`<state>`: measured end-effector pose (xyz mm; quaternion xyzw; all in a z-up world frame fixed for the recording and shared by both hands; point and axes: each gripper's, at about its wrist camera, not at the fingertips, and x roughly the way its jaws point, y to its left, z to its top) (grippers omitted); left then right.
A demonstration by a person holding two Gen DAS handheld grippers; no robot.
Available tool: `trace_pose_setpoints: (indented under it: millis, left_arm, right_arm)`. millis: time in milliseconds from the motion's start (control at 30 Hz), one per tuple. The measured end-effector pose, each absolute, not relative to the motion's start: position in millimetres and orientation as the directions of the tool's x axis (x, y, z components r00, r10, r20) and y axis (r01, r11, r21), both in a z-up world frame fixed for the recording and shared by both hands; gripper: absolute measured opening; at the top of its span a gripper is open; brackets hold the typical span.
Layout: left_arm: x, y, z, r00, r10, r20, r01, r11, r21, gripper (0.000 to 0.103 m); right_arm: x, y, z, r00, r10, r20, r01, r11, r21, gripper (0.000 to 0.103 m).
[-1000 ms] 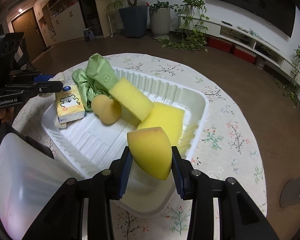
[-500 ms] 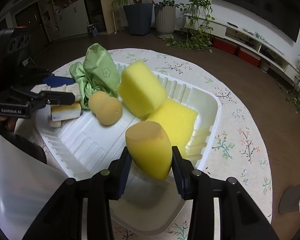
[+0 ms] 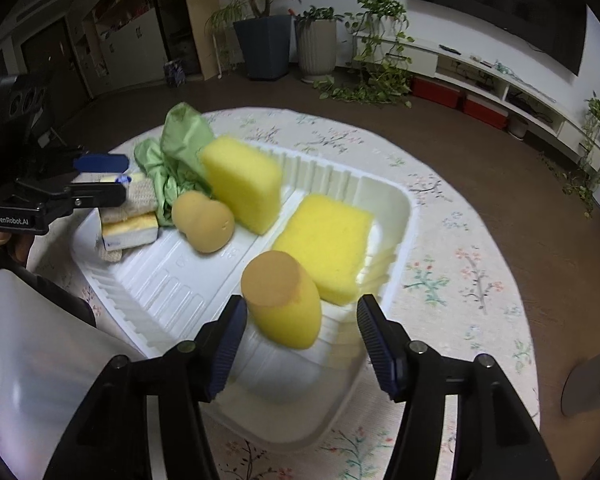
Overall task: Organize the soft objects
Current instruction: 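Release the knitted sock from the left tool while the right tool releases the teardrop sponge in the tray, then withdraw both open tools from the tray toward the scrunchie and blue tissue pack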
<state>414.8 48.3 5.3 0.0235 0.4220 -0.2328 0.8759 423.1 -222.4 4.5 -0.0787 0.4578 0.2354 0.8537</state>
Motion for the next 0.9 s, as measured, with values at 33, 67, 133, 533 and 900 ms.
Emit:
trace_pose_setpoints:
  millis: [33, 67, 133, 533, 900]
  left_arm:
    - [412.8, 51.9, 8.5, 0.542, -0.388, -0.745, 0.423, 0.892, -0.157, 0.064]
    - [409.4, 56.3, 12.1, 0.551, -0.386, -0.740, 0.414, 0.896, -0.158, 0.064]
    - [400.4, 66.2, 20.6, 0.577, -0.379, -0.723, 0.388, 0.907, -0.165, 0.064]
    - [284.1, 89.2, 43.1, 0.680, -0.329, -0.656, 0.308, 0.939, -0.153, 0.073]
    - [160.1, 57.9, 22.1, 0.731, -0.247, -0.636, 0.247, 0.965, -0.091, 0.103]
  right_arm:
    - [421.2, -227.0, 7.3, 0.478, 0.335, -0.812, -0.466, 0.880, 0.089, 0.061]
    - [419.6, -231.9, 10.2, 0.486, 0.338, -0.806, -0.457, 0.884, 0.096, 0.061]
    - [415.7, -243.3, 16.3, 0.501, 0.347, -0.793, -0.436, 0.893, 0.115, 0.063]
    - [340.9, -291.6, 43.8, 0.577, 0.348, -0.739, -0.332, 0.926, 0.178, 0.075]
    - [235.6, -299.9, 49.6, 0.592, 0.410, -0.694, -0.284, 0.912, 0.296, 0.103]
